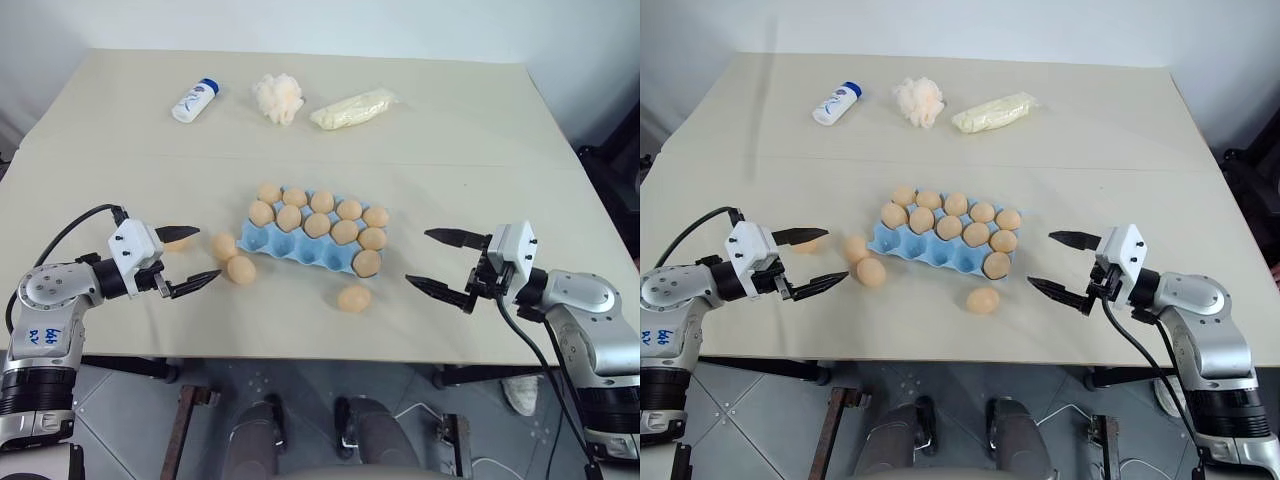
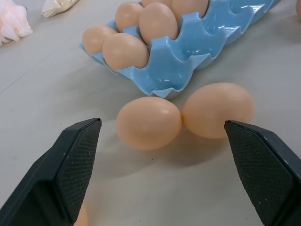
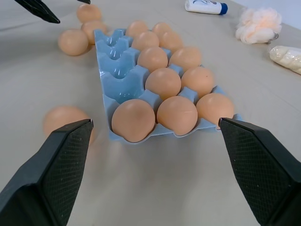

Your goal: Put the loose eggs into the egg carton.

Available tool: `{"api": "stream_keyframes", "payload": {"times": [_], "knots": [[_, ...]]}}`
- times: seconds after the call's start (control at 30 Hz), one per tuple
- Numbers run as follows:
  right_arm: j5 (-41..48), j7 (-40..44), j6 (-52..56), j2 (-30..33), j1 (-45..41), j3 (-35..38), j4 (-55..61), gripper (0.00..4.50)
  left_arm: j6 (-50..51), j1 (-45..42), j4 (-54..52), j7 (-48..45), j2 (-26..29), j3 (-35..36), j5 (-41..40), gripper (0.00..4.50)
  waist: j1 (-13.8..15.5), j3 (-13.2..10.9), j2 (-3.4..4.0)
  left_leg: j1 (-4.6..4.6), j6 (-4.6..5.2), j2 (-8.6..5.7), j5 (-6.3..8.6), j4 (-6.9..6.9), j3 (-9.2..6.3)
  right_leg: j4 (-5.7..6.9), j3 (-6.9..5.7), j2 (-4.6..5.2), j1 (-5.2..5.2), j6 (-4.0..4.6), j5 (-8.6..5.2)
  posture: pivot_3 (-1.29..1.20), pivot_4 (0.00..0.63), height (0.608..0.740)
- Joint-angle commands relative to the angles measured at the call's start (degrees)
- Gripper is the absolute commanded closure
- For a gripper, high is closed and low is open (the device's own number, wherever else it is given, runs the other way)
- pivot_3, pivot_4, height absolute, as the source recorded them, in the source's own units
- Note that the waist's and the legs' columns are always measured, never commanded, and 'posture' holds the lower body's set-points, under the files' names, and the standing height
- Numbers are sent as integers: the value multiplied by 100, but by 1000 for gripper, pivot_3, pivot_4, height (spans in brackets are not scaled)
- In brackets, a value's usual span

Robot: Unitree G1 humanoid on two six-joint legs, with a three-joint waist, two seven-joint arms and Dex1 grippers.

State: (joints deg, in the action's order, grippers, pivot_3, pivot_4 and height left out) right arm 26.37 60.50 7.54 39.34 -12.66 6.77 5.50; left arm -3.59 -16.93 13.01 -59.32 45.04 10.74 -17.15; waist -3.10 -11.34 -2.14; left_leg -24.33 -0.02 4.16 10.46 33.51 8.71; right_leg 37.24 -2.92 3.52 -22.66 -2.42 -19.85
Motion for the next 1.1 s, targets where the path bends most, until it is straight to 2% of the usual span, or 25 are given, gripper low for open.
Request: {"api": "stream_keyframes", "payload": {"times": [0.03, 0.23, 0.47, 0.6, 0.7, 0.9, 1.0, 1.1], "knots": [[1, -11, -100, 13, -50, 117, 30, 0, -54, -81, -68, 69, 32, 7, 72, 38, 3, 0, 0, 0, 0, 0, 0, 2, 0, 1, 0, 0, 0, 0, 0, 0, 150, 740], [224, -204, 168, 59, 131, 425, 197, 0, 105, -86, -401, -289, -141, -144, -222, 38, 6, 0, 0, 0, 0, 0, 0, 14, -1, 15, 1, 0, 0, 0, 0, 0, 150, 740], [72, 371, -201, 601, 1340, 783, 434, 0, -251, -167, -743, -947, -287, -888, -61, 38, 142, 1, 1, 1, 3, 0, 2, 24, -6, 15, -3, 0, 8, 0, -1, 0, 150, 740], [36, 469, -371, 597, 1571, 768, 407, 0, -408, -110, -754, -1162, -334, -1095, -28, 38, 108, 1, 1, 7, 4, 1, 3, 33, -6, 19, 0, -2, 14, 0, -1, 0, 150, 740], [63, 503, -429, 492, 1546, 630, 452, 0, -487, -88, -707, -1202, -379, -1145, -40, 38, 109, 1, 1, 12, 5, 3, 3, 36, -7, 21, 1, -3, 17, 0, 0, 0, 150, 740], [-249, 376, -658, -92, 716, -257, 545, 0, -478, -63, -528, -1267, -202, -939, -121, 38, 63, 1, 1, 11, 5, 5, 2, 41, -10, 25, -1, -5, 17, 0, 0, 0, 150, 740], [-604, 506, -747, -387, 103, -940, 202, 0, -409, 79, -484, -1338, -62, -836, -163, 38, 61, 0, 1, 7, 5, 5, 2, 40, -13, 22, -4, -4, 16, 1, -1, 0, 150, 740], [-807, 647, -862, -585, -259, -1326, -147, 0, -451, 183, -508, -1338, -54, -777, -183, 38, 7, 1, 1, 8, 6, 4, 3, 40, -13, 23, -5, -2, 16, 1, -1, 0, 150, 740]]}}
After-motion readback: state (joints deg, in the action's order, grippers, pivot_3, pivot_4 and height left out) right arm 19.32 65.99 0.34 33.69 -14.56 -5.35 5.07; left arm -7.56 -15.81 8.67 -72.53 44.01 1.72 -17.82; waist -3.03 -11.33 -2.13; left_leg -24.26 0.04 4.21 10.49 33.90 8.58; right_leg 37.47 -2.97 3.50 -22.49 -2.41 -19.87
